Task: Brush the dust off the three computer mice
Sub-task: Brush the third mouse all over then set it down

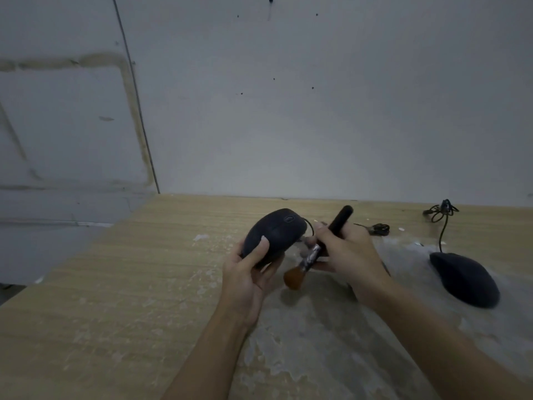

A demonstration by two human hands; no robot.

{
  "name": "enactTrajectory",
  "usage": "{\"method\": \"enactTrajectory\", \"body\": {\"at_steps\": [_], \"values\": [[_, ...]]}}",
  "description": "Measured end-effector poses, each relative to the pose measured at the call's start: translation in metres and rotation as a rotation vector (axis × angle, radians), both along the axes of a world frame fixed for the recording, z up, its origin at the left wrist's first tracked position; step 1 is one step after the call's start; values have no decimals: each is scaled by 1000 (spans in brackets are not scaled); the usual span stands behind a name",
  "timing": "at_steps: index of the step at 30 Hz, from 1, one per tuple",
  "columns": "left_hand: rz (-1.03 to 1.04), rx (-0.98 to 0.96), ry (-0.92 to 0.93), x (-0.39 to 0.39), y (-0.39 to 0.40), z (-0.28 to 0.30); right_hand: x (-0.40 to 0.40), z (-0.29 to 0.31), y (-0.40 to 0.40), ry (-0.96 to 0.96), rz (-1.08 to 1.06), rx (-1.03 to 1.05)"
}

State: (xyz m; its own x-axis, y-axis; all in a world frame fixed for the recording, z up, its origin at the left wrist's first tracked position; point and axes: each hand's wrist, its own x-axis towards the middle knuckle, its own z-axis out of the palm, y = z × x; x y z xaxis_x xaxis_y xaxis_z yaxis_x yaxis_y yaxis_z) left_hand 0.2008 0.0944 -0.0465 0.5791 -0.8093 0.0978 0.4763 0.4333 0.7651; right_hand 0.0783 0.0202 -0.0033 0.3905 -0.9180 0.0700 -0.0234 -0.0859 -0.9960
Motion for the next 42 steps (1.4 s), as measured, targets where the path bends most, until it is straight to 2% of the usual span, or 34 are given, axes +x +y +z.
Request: {"method": "enactTrajectory", "body": {"at_steps": [4,8,11,13,15,18,19,21,23,25,29,31,33,36,39,42], "values": [[-107,21,-10,-4,1,1,9,1,-4,62,29,-11],[-112,149,-60,-1,0,-2,6,10,-9,59,76,-16],[-81,160,-80,1,-1,-3,-1,19,-16,53,33,-82],[-75,147,-66,1,-1,-2,-7,24,-18,19,-125,-235],[-100,128,-64,-1,0,-1,-12,28,-11,-120,-211,-427],[-116,114,-59,-2,1,-1,-15,24,7,-311,-40,-697],[-118,107,-57,-2,1,-2,-17,18,10,-303,38,-764],[-118,97,-53,-1,1,-2,-21,2,12,-157,158,-865],[-106,101,-34,0,1,-2,-29,-8,11,4,231,-887],[-79,99,8,2,1,-1,-37,-7,8,69,250,-863],[-40,84,7,2,1,1,-41,0,-1,-81,52,-927],[-47,91,-5,0,1,0,-39,-6,2,-115,127,-952],[-51,107,-14,0,1,0,-39,-13,5,-43,231,-1016],[-43,113,-1,-1,0,0,-43,-10,5,-26,251,-997],[-35,105,-6,-3,-1,1,-41,-15,10,17,369,-1101],[-31,90,0,-3,0,2,-41,-18,10,-53,317,-1092]]}}
